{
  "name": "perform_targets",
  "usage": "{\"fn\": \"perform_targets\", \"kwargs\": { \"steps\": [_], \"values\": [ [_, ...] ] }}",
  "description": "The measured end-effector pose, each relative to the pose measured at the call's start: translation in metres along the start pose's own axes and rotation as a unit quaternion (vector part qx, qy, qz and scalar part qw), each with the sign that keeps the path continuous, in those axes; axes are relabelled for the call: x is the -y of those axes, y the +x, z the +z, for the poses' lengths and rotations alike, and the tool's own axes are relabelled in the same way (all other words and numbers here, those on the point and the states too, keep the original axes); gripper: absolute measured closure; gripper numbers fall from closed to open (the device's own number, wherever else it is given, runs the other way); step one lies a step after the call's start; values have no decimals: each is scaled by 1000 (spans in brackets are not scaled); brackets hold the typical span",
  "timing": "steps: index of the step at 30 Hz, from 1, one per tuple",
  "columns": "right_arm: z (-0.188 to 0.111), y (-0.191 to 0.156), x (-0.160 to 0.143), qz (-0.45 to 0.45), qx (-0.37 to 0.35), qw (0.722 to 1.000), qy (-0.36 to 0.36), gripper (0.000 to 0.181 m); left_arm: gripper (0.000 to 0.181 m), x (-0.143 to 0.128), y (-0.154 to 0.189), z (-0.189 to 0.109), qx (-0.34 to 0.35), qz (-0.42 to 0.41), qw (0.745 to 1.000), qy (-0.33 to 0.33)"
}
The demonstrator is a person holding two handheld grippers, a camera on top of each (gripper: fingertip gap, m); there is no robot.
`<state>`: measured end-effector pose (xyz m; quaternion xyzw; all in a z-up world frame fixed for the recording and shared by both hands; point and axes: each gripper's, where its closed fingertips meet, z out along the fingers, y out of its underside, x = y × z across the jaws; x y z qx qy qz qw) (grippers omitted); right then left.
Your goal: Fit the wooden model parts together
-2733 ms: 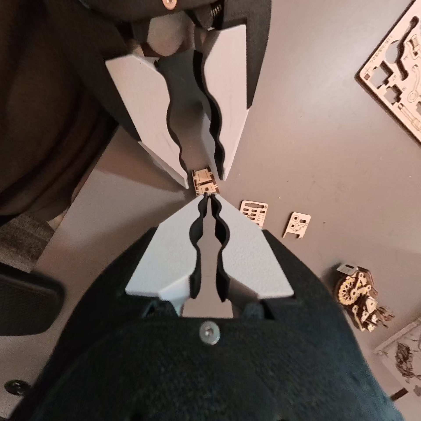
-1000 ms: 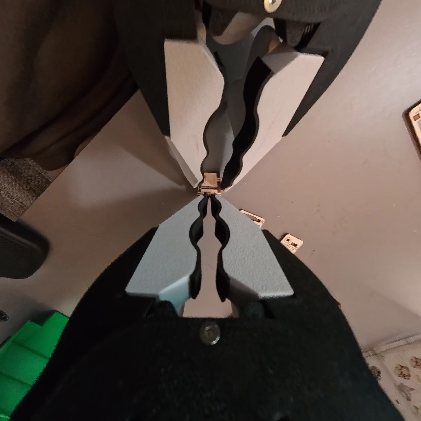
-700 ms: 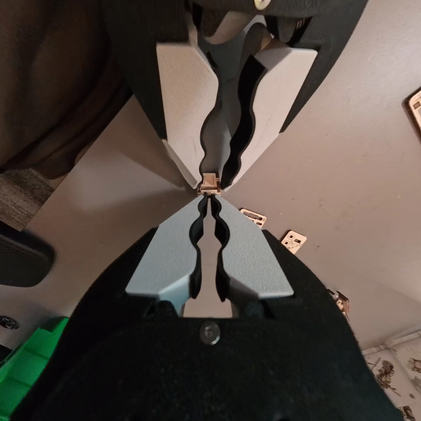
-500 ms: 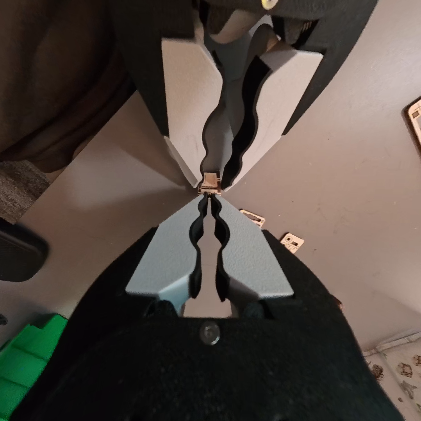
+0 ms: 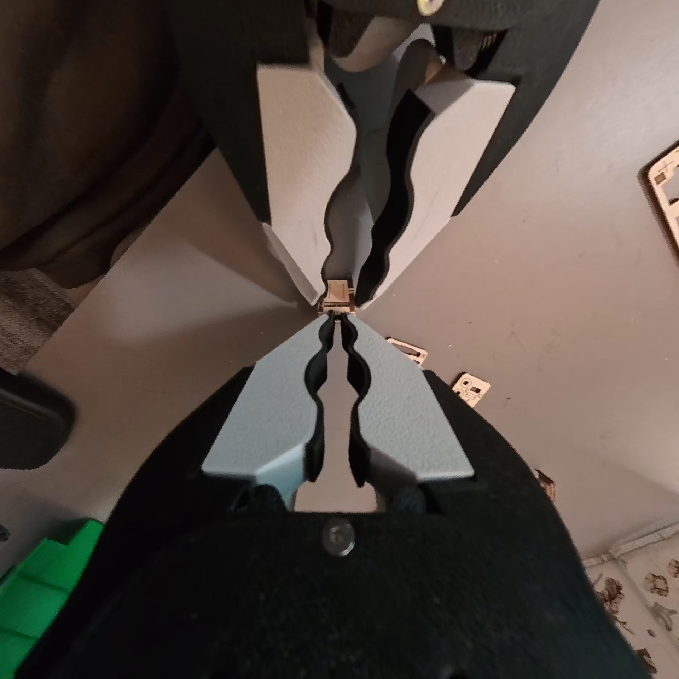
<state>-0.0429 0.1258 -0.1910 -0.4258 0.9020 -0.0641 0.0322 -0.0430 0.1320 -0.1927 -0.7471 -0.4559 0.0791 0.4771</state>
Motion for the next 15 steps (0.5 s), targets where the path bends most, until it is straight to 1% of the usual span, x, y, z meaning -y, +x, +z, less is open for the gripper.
{"fn": "perform_targets", "kwargs": {
  "steps": [1, 4, 7, 9, 11, 13, 15],
  "values": [
    [0, 1, 0, 2, -7, 1000, -1, 179, 163, 0, 0, 0, 0, 0, 1000, 0],
    [-1, 5, -1, 17, -28, 999, 6, 170, 163, 0, 0, 0, -1, -1, 1000, 0],
    [-7, 7, -4, 49, -38, 998, 33, 168, 163, 0, 0, 0, -4, -3, 1000, 1],
    [-12, 11, -2, 88, -52, 992, 73, 170, 163, 0, 1, 0, -5, -4, 1000, 1],
    [-19, 18, 3, 136, -83, 978, 137, 181, 163, 0, 1, 0, -6, -5, 1000, 1],
    [-23, 19, 8, 174, -105, 958, 200, 181, 163, 0, 1, -1, -7, -7, 1000, 1],
    [-21, 18, 4, 200, -139, 943, 229, 181, 163, 0, 0, -1, -9, -10, 1000, 2]
  ]
}}
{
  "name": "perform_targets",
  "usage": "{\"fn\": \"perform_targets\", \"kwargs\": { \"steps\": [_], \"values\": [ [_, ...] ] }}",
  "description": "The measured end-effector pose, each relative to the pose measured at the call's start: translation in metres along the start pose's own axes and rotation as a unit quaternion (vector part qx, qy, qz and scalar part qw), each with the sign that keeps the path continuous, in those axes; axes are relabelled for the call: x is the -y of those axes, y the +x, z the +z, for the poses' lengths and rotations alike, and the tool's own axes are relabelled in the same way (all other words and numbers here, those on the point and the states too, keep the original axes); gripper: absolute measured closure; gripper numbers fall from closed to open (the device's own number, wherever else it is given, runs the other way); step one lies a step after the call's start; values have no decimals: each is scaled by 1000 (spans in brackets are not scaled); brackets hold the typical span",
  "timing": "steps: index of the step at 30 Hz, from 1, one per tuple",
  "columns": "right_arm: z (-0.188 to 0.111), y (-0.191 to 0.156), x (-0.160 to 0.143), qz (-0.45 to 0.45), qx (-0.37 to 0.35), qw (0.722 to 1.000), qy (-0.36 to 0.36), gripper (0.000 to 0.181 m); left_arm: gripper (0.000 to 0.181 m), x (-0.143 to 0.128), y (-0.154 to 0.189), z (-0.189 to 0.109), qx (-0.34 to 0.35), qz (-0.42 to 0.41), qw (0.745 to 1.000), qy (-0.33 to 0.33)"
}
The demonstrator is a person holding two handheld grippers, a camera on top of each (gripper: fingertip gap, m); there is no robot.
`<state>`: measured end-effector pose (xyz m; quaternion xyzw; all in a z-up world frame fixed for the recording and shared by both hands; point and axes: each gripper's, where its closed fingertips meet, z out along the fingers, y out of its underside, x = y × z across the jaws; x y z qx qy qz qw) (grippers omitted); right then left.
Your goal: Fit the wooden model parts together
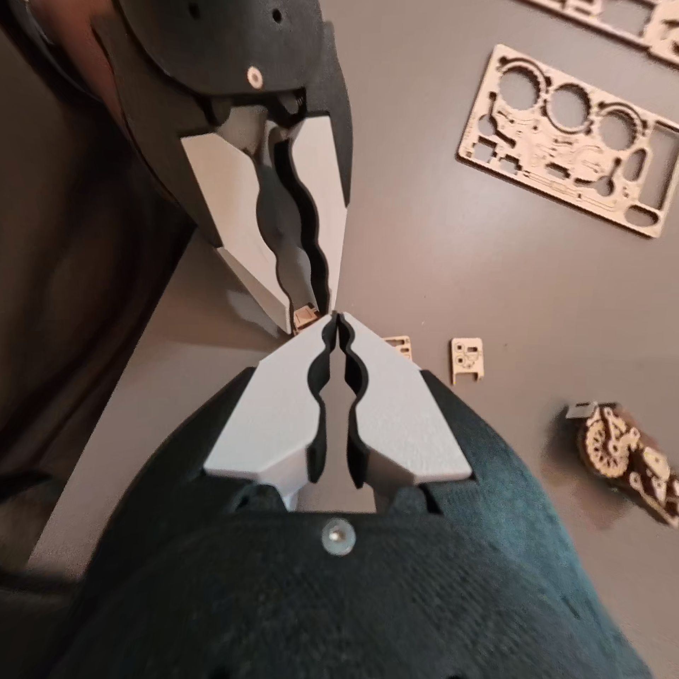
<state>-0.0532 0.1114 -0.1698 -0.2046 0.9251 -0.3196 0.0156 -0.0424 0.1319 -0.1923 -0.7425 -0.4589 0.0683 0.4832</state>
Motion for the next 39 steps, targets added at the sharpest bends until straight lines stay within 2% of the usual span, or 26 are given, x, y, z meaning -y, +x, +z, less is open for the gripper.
{"fn": "perform_targets", "kwargs": {
  "steps": [3, 9, 13, 18, 21, 26, 30, 35, 39],
  "values": [
    [1, -2, -9, 15, -46, 998, 40, 181, 163, 0, 0, 0, 0, 0, 1000, 0],
    [-2, -5, 3, 57, -85, 986, 132, 181, 163, 0, 0, 0, 3, 4, 1000, 0],
    [10, -11, -8, 61, -74, 990, 106, 181, 163, 0, 0, 1, 5, 5, 1000, 0],
    [-2, -7, 4, 74, -81, 984, 143, 181, 163, 0, 0, 0, 8, 5, 1000, 0],
    [9, -11, -9, 69, -71, 990, 105, 181, 163, 0, 0, 1, 7, 6, 1000, 0],
    [0, -7, 0, 77, -80, 985, 133, 181, 163, 0, 0, 1, 8, 6, 1000, 0],
    [8, -12, -9, 76, -67, 989, 107, 181, 163, 0, 0, 1, 7, 5, 1000, -1],
    [-2, -8, 2, 85, -76, 983, 141, 181, 163, 0, 0, 0, 6, 3, 1000, 0],
    [6, -14, -9, 99, -51, 987, 114, 181, 163, 0, 0, 0, 6, 3, 1000, 0]
  ]
}}
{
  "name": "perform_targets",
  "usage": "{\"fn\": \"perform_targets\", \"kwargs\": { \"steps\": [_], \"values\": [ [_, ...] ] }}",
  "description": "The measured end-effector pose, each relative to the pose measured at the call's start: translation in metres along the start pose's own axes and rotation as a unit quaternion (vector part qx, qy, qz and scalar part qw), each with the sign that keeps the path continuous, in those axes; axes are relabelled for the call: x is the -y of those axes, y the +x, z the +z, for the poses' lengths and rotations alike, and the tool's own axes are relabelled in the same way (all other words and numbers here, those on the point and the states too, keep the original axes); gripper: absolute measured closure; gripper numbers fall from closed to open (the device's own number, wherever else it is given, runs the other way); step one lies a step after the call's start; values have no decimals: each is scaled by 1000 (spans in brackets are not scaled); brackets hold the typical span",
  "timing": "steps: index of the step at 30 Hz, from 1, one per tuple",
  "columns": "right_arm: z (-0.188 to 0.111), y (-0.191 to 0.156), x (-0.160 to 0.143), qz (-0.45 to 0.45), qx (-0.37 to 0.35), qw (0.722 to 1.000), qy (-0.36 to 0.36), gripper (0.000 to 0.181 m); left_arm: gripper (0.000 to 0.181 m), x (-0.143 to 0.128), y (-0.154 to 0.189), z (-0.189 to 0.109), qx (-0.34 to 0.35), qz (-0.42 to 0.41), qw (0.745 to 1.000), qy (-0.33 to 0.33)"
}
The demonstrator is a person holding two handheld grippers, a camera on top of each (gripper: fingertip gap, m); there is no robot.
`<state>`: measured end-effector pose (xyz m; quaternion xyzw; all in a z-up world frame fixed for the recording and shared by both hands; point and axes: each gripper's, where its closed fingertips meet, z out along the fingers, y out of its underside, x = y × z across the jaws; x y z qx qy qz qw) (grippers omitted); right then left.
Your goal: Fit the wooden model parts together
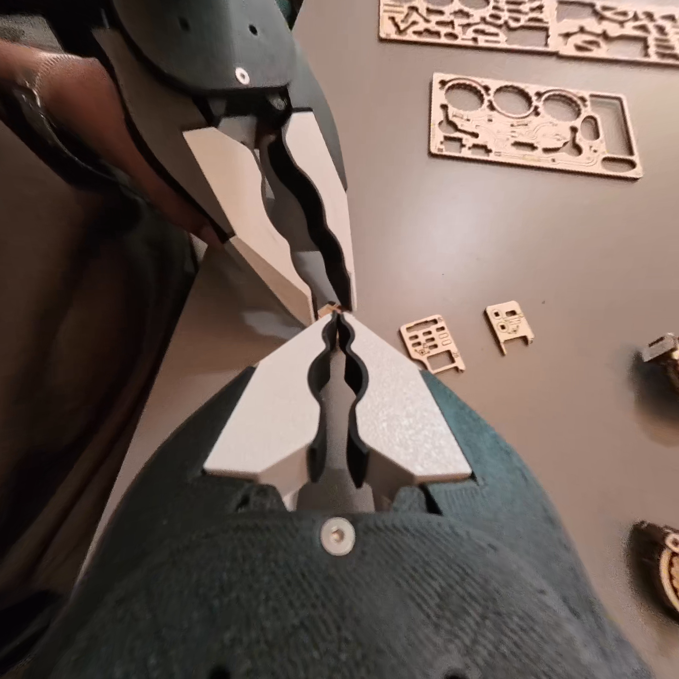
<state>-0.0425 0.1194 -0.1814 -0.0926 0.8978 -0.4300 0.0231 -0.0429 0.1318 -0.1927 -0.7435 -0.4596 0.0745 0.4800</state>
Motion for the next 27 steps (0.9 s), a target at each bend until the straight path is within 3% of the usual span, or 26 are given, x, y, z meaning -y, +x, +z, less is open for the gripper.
{"fn": "perform_targets", "kwargs": {
  "steps": [13, 18, 27],
  "values": [
    [-4, 7, 17, 5, -28, 999, 24, 181, 163, 0, 0, 0, 0, 0, 1000, 0],
    [3, 3, 0, -7, -29, 999, -25, 181, 163, 0, 0, 0, 0, 0, 1000, 0],
    [2, 3, 4, 0, -32, 999, -17, 181, 163, 0, 0, 0, 0, 0, 1000, 0]
  ]
}}
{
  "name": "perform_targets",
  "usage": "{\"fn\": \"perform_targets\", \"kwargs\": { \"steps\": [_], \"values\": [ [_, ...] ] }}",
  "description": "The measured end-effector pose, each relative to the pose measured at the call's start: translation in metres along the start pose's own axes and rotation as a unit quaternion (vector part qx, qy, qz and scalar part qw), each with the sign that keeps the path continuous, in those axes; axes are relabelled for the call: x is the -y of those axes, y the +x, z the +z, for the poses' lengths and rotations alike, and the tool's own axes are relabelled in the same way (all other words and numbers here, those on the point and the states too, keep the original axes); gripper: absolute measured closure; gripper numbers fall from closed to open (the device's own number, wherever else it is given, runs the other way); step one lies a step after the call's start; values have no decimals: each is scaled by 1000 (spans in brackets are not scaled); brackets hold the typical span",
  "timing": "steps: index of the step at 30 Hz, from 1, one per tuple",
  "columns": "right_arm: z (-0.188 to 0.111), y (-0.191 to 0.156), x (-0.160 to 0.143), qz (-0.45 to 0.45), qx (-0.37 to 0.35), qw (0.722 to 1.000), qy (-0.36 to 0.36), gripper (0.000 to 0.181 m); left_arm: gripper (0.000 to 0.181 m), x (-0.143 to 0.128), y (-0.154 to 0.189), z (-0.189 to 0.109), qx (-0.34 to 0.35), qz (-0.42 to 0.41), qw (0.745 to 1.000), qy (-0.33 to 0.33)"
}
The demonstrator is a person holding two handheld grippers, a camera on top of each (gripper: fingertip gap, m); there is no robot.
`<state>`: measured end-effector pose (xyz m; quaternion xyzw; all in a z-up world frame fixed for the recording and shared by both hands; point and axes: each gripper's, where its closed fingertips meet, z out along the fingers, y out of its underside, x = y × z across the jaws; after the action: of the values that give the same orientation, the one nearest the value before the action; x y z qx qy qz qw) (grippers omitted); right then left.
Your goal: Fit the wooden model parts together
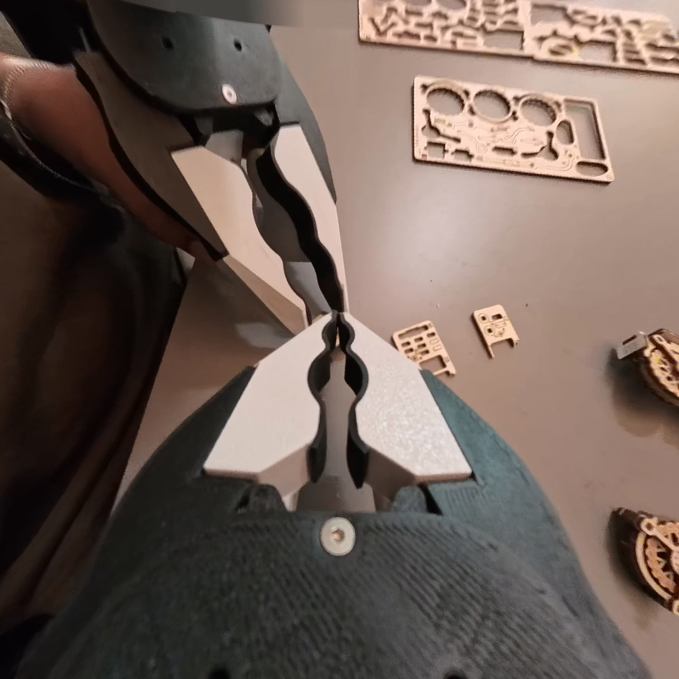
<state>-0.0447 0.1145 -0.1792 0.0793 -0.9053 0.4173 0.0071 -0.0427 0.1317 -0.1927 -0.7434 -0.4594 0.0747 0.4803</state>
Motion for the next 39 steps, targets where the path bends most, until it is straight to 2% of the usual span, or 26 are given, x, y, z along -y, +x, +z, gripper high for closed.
{"fn": "perform_targets", "kwargs": {
  "steps": [4, 7, 10, 13, 17, 23, 28, 33, 39],
  "values": [
    [-3, 1, -5, 8, 6, 1000, -19, 181, 163, 0, 1, 0, -1, -1, 1000, -1],
    [-8, 10, 4, 18, -17, 1000, -4, 181, 163, 0, 0, 0, 0, -2, 1000, 0],
    [-8, 15, 9, 68, -38, 997, 0, 181, 163, 0, 0, 0, 0, -3, 1000, 2],
    [-12, 16, 15, 68, -63, 996, 6, 181, 163, 0, 0, 0, 1, -3, 1000, 1],
    [-16, 22, 1, 66, -82, 994, -16, 181, 163, -1, 0, -1, -1, -6, 1000, 1],
    [-7, 12, -29, 92, -44, 993, -56, 180, 163, -4, -4, -11, -21, -25, 999, 3],
    [2, 4, -29, 63, -29, 996, -57, 174, 163, -4, -3, -14, -38, -18, 999, 3],
    [5, 1, -28, 51, -2, 997, -52, 179, 163, -5, -1, -13, -42, -9, 999, 0],
    [4, 6, -24, 34, -19, 998, -49, 179, 160, -2, -9, -19, -37, -22, 999, 9]
  ]
}}
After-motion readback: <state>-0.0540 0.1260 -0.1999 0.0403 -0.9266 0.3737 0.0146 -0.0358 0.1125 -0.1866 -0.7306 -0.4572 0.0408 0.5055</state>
